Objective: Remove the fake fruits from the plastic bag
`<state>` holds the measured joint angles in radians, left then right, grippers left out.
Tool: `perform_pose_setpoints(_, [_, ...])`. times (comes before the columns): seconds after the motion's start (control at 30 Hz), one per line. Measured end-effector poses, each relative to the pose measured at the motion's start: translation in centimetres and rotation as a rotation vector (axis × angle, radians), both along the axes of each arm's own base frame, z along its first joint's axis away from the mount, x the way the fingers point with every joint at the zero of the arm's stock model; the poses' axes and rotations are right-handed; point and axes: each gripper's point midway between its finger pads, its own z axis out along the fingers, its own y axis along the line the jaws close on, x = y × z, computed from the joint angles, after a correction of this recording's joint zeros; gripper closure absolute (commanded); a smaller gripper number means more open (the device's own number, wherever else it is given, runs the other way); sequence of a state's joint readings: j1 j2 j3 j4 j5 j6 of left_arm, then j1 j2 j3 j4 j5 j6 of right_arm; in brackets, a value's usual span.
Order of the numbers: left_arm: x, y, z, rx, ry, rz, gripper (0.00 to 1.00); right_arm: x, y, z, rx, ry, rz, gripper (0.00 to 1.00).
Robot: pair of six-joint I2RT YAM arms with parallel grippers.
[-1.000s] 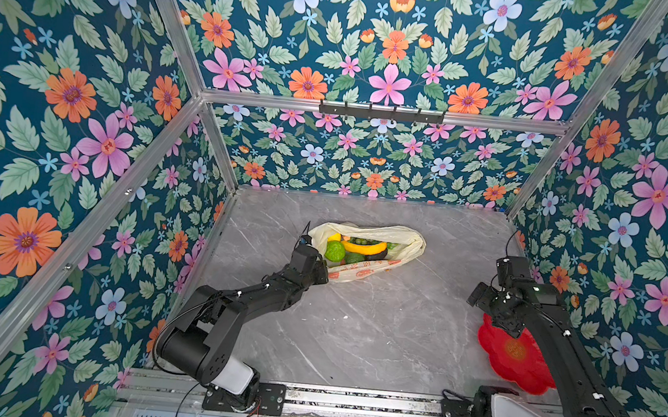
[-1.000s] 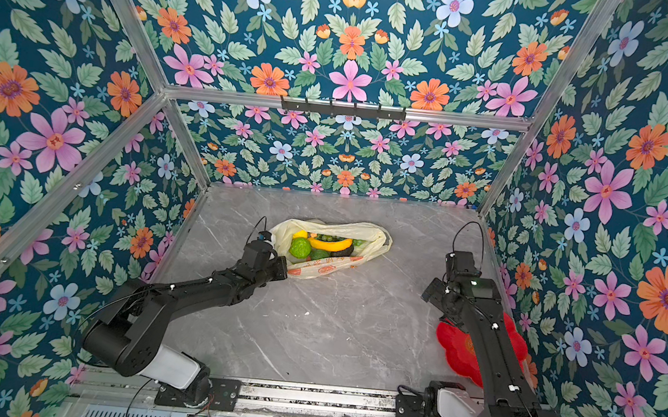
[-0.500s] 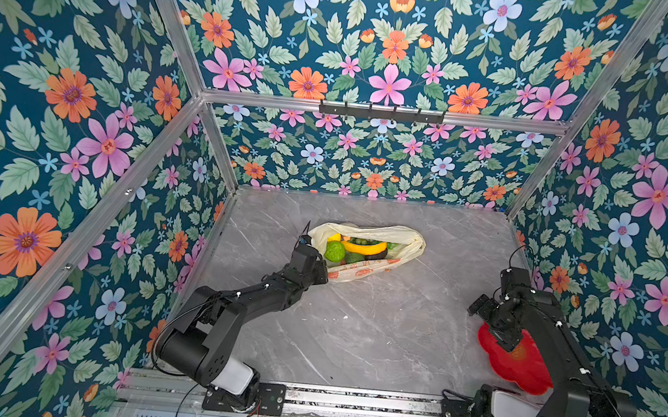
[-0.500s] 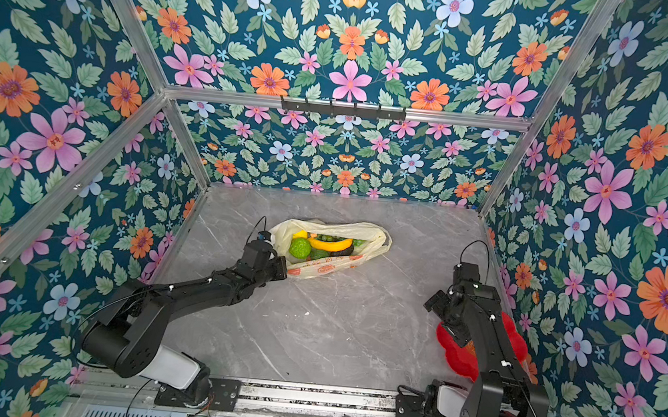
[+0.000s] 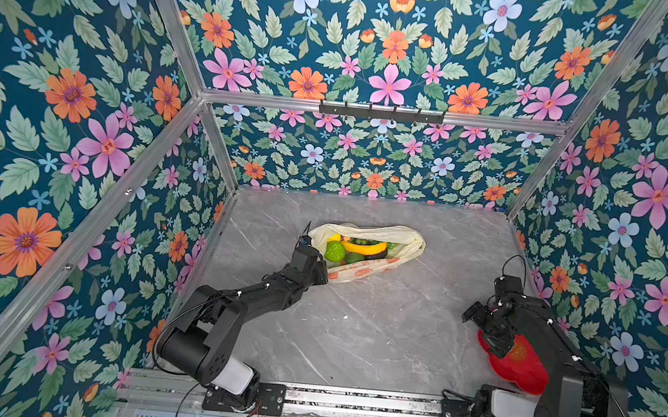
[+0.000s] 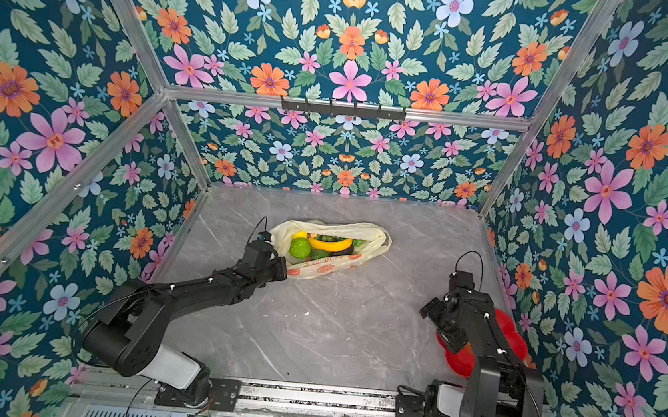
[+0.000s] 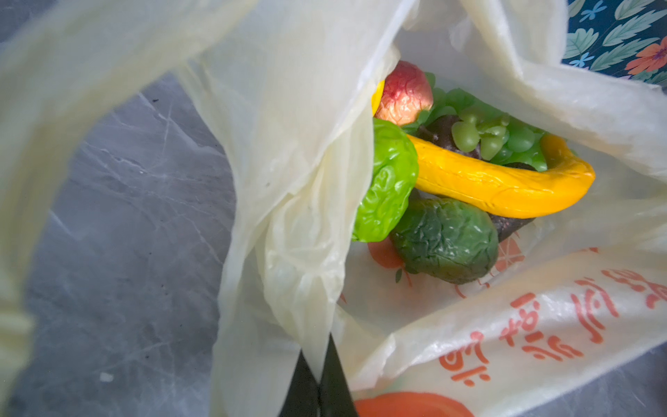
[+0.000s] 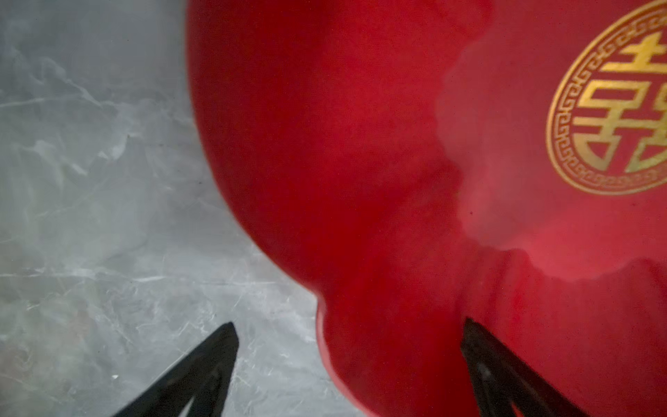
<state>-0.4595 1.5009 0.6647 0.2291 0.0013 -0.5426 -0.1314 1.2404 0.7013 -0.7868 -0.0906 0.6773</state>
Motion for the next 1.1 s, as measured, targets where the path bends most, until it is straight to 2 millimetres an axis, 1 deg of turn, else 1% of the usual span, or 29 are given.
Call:
perform_pose_setpoints(0.37, [0.0, 0.1, 0.0, 0.003, -0.001, 0.002, 1.00, -0.1, 3.5, 0.1, 0.023, 0.002, 0.119, 0.01])
perform_pose_setpoints(0.47, [0.0, 0.1, 0.0, 0.004, -0.001, 0.004, 1.00, -0.2, 4.9, 0.1, 0.033, 0.002, 0.153, 0.01])
perform_pose_setpoints(0.57, [0.0, 0.1, 0.0, 0.005, -0.001, 0.004, 1.00, -0.6, 6.8, 0.0, 0.047, 0.016, 0.198, 0.01])
perform_pose_setpoints(0.8, [0.1, 0.3, 0.0, 0.015, -0.004, 0.011, 1.00, -1.3, 12.5, -0.1, 0.049, 0.051, 0.343, 0.01])
perform_pose_setpoints(0.93, [0.1, 0.4, 0.0, 0.022, -0.007, 0.014, 1.00, -1.2, 16.1, 0.1, 0.055, 0.057, 0.410, 0.01])
perform_pose_setpoints(1.1, [0.1, 0.5, -0.1, 0.028, -0.007, 0.015, 1.00, -0.8, 20.1, 0.3, 0.051, 0.053, 0.478, 0.01])
